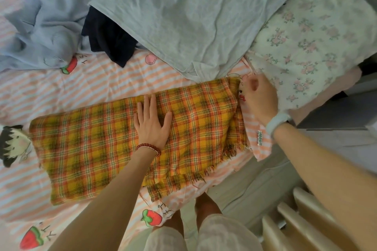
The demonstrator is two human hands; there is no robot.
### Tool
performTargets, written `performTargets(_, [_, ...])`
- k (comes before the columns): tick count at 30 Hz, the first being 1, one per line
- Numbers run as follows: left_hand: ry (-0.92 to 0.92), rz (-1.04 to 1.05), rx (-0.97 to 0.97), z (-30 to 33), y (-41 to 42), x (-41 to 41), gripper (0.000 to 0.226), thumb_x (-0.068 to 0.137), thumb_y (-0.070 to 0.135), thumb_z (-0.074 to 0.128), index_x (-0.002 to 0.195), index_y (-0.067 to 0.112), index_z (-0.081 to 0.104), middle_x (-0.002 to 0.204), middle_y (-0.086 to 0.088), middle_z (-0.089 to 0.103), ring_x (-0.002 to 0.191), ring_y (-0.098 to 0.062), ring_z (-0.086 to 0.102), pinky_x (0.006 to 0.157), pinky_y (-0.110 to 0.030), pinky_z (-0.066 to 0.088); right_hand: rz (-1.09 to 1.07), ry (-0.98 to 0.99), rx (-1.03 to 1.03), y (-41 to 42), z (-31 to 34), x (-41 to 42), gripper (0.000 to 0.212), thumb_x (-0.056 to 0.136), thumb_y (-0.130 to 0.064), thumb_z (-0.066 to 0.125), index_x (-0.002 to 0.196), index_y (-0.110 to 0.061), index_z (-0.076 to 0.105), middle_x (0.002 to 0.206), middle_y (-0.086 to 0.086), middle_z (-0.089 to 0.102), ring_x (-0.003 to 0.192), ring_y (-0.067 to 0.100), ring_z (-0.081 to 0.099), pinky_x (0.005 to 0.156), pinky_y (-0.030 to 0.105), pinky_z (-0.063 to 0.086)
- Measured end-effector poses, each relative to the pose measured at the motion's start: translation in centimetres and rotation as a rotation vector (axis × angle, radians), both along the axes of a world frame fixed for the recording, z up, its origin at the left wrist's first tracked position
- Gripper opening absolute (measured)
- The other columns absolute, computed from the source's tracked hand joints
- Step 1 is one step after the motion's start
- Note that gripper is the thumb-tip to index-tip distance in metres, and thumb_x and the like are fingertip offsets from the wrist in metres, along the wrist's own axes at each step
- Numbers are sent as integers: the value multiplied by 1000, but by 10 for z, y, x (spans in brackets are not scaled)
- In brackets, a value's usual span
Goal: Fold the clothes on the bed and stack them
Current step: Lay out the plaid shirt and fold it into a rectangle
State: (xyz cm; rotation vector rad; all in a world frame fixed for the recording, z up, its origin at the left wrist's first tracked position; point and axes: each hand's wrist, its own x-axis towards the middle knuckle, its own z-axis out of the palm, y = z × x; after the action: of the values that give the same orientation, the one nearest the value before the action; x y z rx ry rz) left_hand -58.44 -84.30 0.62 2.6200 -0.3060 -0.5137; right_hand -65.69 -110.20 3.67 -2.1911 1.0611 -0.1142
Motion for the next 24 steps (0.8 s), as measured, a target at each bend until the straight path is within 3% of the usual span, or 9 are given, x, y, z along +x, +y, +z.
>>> performTargets(2, [-32,-6,-63,3,-2,-9,70,87,55,29,149,26,9,157,3,2,144,-19,-4,115,-42,-6,-43,13,117,28,1,-23,29,94,-43,44,87,-17,55,73,-10,55,65,6,50,57,20,34])
performTargets(4, [-43,14,-115,4,-2,-19,69,89,52,32,149,23,11,157,1,4,144,-18,-3,115,-41,-6,-55,28,262,54,-3,-45,29,93,-46,44,90,-19,54,68,-12,53,62,1,50,53,16,32])
performTargets(7, [-33,39,-132,4,3,-28,69,92,49,36,149,19,10,157,-3,5,144,-17,-3,117,-39,-3,-10,61,385,79,-13,-62,27,94,-36,48,82,-13,53,69,-2,55,62,11,50,53,18,35])
performTargets(9, [-11,37,-135,2,7,-26,67,95,43,40,149,18,8,157,-4,6,144,-17,-2,118,-39,0,-22,32,405,84,-17,-66,29,97,-23,45,71,-11,45,63,2,44,57,15,40,51,23,29])
performTargets(14, [72,44,-171,3,8,-17,69,95,41,41,149,17,6,157,-6,9,144,-22,3,117,-46,9,-83,13,247,74,-17,-79,23,100,-18,36,89,-7,52,72,5,50,64,19,43,57,27,32])
performTargets(17, [81,16,-143,7,6,-19,74,90,51,33,149,17,7,157,-5,5,145,-21,0,118,-44,7,-65,146,160,74,-22,-84,29,101,-20,33,103,-3,56,78,6,53,70,23,48,60,31,33])
performTargets(20, [0,-68,-29,8,10,-25,71,90,53,29,149,19,6,157,-1,-5,144,-19,-8,118,-46,1,-123,155,57,79,-16,-77,18,97,-17,42,106,-9,55,89,5,58,77,22,53,61,29,37])
performTargets(22, [-48,-183,60,6,8,-35,67,88,56,24,147,30,4,153,6,-15,141,-18,-19,115,-48,-8,-67,60,-107,80,-7,-69,21,93,-14,49,113,-10,55,105,6,58,94,24,55,73,36,44])
performTargets(24, [-69,-272,136,3,3,-43,62,88,59,22,144,38,4,149,12,-19,137,-19,-27,109,-51,-15,148,-12,-271,79,1,-56,30,91,-16,51,120,-12,54,117,7,56,110,26,51,91,43,42])
